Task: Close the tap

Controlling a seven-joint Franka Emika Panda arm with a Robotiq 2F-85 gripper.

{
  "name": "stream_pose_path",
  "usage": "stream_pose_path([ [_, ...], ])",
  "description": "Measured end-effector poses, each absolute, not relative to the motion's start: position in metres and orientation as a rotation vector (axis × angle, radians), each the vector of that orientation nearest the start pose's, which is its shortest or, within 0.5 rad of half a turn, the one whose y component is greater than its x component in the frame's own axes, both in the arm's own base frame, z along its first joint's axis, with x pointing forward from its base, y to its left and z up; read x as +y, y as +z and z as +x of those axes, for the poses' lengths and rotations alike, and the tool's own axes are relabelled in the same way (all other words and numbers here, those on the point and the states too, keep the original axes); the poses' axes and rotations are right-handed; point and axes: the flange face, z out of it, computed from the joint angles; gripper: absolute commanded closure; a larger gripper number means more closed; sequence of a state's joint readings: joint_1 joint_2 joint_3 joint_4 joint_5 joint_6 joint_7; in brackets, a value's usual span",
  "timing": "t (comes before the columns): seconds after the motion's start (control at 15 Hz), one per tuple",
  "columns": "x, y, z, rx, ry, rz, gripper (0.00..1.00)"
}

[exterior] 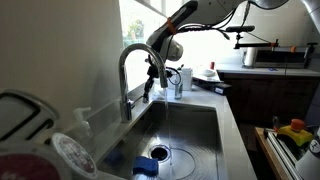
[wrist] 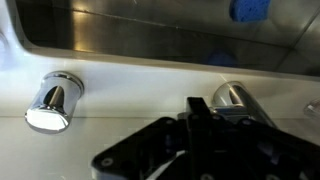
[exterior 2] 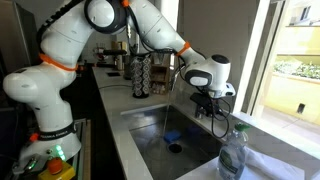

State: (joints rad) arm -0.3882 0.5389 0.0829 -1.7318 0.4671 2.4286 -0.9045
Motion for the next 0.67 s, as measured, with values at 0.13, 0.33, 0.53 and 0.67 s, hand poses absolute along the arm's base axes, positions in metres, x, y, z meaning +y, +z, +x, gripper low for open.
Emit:
stream_pose_path([
  [0.13,-0.2102,0.2857,0.6509,-0.348,-0.493,-2.852,1.00],
  [0.33,-0.2104,0.2842,0.6507,-0.331,-0.497,-2.843,1.00],
  [0.53,-0.2101,0.2833,0.6506,-0.316,-0.501,-2.835,1.00],
  [0.67,-0.2104,0.2836,0.6505,-0.302,-0.508,-2.826,1.00],
])
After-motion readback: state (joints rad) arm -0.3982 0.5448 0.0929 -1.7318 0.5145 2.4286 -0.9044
